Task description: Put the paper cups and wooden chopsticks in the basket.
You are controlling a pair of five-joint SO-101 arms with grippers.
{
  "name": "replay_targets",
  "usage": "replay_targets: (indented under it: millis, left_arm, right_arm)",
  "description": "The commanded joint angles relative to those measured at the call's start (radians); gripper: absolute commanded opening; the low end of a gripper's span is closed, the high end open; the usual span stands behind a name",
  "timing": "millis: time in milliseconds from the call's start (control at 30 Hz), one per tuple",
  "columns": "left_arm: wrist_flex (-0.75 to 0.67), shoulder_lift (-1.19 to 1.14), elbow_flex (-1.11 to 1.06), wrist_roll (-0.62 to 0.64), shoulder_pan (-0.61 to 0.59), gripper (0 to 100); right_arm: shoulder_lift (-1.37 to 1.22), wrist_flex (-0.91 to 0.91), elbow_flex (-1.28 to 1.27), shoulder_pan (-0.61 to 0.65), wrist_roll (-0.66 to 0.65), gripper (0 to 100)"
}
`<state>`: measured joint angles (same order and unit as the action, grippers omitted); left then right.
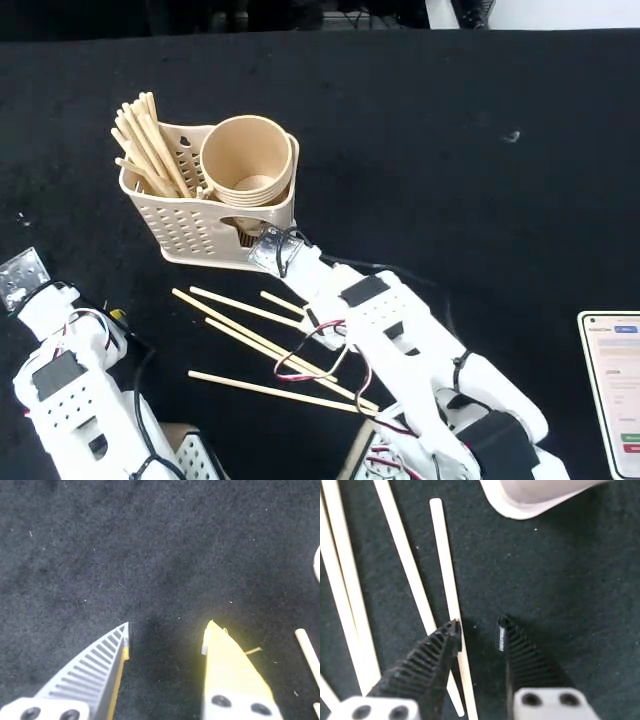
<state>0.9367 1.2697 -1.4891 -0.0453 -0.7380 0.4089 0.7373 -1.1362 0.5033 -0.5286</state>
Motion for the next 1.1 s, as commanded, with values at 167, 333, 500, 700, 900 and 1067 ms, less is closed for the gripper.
replay_targets:
  millis: [167, 333, 500, 700, 900, 1067]
  left_arm:
    - [-0.018, 0.015, 0.013, 0.000, 0.005, 24]
    - [-0.018, 0.015, 0.013, 0.000, 0.007, 24]
    - [-0.018, 0.015, 0.012, 0.000, 0.007, 24]
    - [-0.018, 0.015, 0.012, 0.000, 0.008, 24]
    - [-0.018, 0.015, 0.012, 0.000, 0.008, 24]
    - [-0.018, 0.015, 0.010, 0.000, 0.008, 24]
  right_arm:
    - [0.065, 0.066, 0.036, -0.026, 0.029, 12.3]
    - [0.186, 0.080, -0.025, 0.035, 0.058, 12.3]
    - [0.200, -0.021, -0.099, 0.029, 0.058, 12.3]
    - [0.200, -0.037, -0.119, 0.008, 0.017, 12.3]
    - [0.174, -0.075, -0.140, 0.008, 0.017, 12.3]
    - [0.090, -0.046, -0.087, 0.006, 0.017, 11.9]
